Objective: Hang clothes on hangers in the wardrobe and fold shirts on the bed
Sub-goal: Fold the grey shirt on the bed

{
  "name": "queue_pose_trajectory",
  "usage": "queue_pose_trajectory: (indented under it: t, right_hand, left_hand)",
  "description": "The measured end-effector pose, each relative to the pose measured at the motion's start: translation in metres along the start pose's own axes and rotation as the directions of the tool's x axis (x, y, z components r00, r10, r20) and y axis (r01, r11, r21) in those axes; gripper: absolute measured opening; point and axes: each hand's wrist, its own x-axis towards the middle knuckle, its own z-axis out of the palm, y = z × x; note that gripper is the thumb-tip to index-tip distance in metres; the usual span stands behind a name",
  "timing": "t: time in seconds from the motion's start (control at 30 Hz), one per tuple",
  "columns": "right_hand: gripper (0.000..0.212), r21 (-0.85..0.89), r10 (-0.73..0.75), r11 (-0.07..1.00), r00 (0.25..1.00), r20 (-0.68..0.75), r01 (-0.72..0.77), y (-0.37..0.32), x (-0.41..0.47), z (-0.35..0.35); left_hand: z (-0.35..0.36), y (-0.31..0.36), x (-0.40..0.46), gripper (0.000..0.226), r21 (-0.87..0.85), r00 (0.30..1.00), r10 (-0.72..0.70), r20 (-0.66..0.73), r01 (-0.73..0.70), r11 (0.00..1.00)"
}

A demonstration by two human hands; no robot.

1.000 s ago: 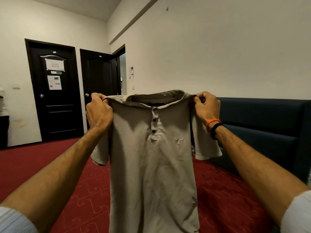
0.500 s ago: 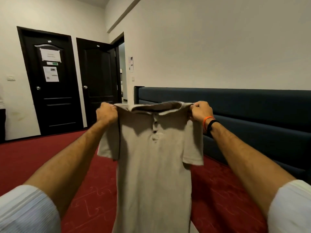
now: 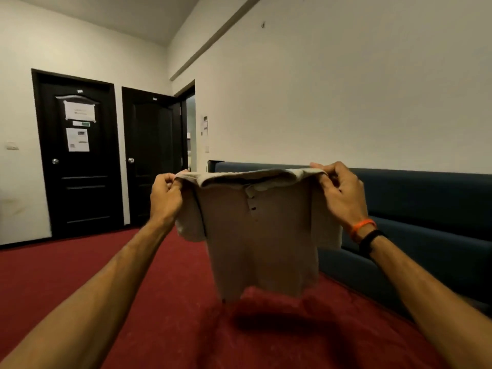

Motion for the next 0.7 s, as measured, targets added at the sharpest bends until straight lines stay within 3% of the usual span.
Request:
queue_pose_trajectory:
  t: [0.17,0.3,0.43,0.57,0.7]
  right_hand:
    - [0.007,-0.030,0.047,0.999,0.981,0.187,-0.042,0.010,-0.119,-0.002]
    - [0.012,-0.096,0.111,0.992,0.911,0.397,-0.079,0.005,-0.229,0.005]
    - [0.005,-0.108,0.144,0.989,0.771,0.621,-0.098,-0.010,-0.345,0.021]
    - [0.023,-0.121,0.119,0.992,0.602,0.789,-0.038,-0.026,-0.440,0.040]
    - [0.021,-0.059,0.015,0.996,0.530,0.848,0.066,-0.052,-0.498,0.059]
  left_hand:
    - [-0.057,-0.064,-0.099,0.015,-0.045,0.982,-0.170,0.085,0.174,0.984]
    - [-0.120,-0.113,-0.184,0.026,-0.061,0.937,-0.338,0.090,0.344,0.937]
    - [-0.187,-0.170,-0.253,0.028,-0.119,0.826,-0.564,0.006,0.560,0.820]
    - [-0.242,-0.195,-0.314,0.034,-0.177,0.711,-0.700,-0.072,0.681,0.710]
    - [-0.288,-0.211,-0.358,0.036,-0.341,0.587,-0.795,-0.152,0.724,0.600]
